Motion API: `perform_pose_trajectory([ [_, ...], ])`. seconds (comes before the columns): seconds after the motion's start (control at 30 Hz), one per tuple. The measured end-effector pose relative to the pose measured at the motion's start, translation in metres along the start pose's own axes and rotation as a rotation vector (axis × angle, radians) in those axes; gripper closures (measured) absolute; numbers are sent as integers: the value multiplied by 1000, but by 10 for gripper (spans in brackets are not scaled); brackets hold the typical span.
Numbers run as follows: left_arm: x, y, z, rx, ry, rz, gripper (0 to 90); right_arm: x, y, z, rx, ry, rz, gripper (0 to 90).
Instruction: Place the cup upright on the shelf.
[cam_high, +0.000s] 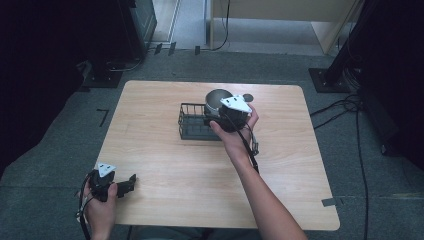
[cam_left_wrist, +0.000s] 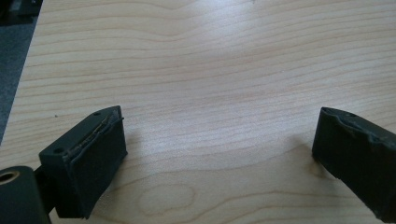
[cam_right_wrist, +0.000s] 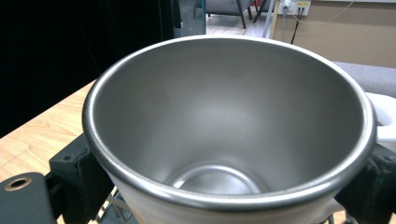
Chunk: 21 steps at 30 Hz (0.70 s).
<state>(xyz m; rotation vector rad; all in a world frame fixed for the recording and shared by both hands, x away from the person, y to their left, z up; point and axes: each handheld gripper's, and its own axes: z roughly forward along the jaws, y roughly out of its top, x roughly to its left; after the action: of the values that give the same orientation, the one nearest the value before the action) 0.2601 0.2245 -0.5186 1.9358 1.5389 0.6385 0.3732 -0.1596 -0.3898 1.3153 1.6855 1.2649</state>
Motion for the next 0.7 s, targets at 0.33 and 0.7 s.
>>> perform_pose_trajectory([
  [0.33,0,0,0,0,0,0,31,3,-2,27,18,-34,10,71],
  [0.7,0,0,0,1,0,1,31,3,-8,46,39,-57,29,71],
])
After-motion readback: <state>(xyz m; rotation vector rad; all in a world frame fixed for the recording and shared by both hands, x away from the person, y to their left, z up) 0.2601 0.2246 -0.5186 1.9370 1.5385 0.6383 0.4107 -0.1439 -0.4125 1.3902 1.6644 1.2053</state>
